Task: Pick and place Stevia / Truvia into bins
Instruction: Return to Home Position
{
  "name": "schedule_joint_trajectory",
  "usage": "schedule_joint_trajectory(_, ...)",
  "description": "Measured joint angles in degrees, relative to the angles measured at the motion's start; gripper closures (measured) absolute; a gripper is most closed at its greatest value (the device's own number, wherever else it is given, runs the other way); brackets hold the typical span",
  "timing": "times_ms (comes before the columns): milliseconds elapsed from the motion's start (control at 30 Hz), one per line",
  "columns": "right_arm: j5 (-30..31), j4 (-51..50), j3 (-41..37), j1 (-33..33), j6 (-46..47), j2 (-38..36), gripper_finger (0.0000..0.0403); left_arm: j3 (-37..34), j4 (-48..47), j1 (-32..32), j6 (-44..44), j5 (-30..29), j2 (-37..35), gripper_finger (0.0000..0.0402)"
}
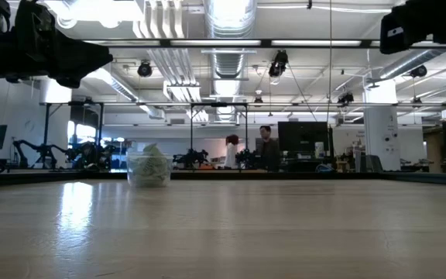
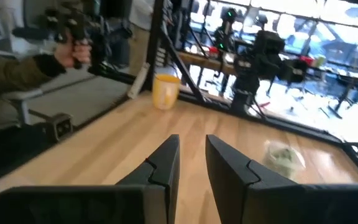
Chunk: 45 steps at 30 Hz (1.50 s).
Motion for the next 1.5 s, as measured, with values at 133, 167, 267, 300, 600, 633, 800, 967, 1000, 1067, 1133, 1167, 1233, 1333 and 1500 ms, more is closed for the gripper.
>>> schedule_joint_trajectory(133, -0.27, -2.94, -1.63, -1.08, -0.5, -2.79, 0.0335, -0.01, -0.01, 0.0, 0.02, 0.02, -0.03, 0.0253)
schedule_joint_trajectory(167, -0.33, -2.87, -2.39, -1.06, -0.55, -4.09, 0.0335, -0.01, -0.04, 0.0, 0.01, 0.02, -0.04, 0.0253)
schedule_joint_trajectory(267, -0.24, -2.89, -4.4, -1.08, -1.1, -9.41, 0.0335, -0.04, -0.04, 0.0, 0.03, 0.01, -0.09, 0.0253)
schedule_joint_trajectory(300, -0.12, -2.82, -4.84, -1.08, -1.26, -11.37, 0.0335, -0.04, -0.05, 0.0, 0.04, 0.02, -0.09, 0.0253)
schedule_joint_trajectory(600, -1.93, -7.35, -3.22, -1.9, -1.98, -15.68, 0.0335, -0.04, -0.41, 0.01, 0.52, -0.09, -0.1, 0.0253)
schedule_joint_trajectory(633, -2.26, -8.01, -2.88, -2.19, -2.07, -16.04, 0.0335, -0.04, -0.59, 0.02, 0.52, -0.17, -0.17, 0.0253)
schedule_joint_trajectory(800, -2.65, -8.39, -1.84, -3.27, -3.08, -16.67, 0.0335, -0.04, -0.49, 0.02, 0.42, -0.3, 0.01, 0.0253)
schedule_joint_trajectory(967, -2.59, -9.14, -2.05, -5.41, -2.46, -16.66, 0.0335, -0.04, -0.47, 0.02, 0.5, -0.33, 0.0, 0.0253)
schedule_joint_trajectory(1000, -2.57, -9.42, -2.11, -5.97, -2.26, -16.65, 0.0335, -0.04, -0.47, 0.02, 0.5, -0.35, 0.04, 0.0253)
schedule_joint_trajectory(1067, -2.56, -9.53, -2.25, -7.37, -1.82, -16.66, 0.0335, -0.04, -0.47, 0.02, 0.48, -0.35, 0.25, 0.0253)
schedule_joint_trajectory(1133, -3.78, -9.59, -2.37, -8.78, -1.46, -16.65, 0.0335, -0.04, -0.47, 0.02, 0.45, -0.35, 0.37, 0.0253)
schedule_joint_trajectory(1167, -4.82, -9.65, -2.45, -9.48, -1.3, -16.65, 0.0335, -0.04, -0.47, 0.02, 0.44, -0.35, 0.37, 0.0253)
schedule_joint_trajectory(1233, -6.65, -9.76, -2.84, -10.67, -0.8, -16.65, 0.0335, -0.04, -0.47, 0.02, 0.42, -0.35, 0.37, 0.0253)
schedule_joint_trajectory(1333, -6.72, -9.72, -3.83, -12.19, -0.26, -16.65, 0.0335, -0.04, -0.47, 0.02, 0.42, -0.35, 0.37, 0.0253)
schedule_joint_trajectory(1500, -8.14, -2.06, -8.4, -14.31, 1.03, -16.65, 0.0335, -0.04, -0.52, 0.02, 0.44, -0.35, 0.42, 0.0253)
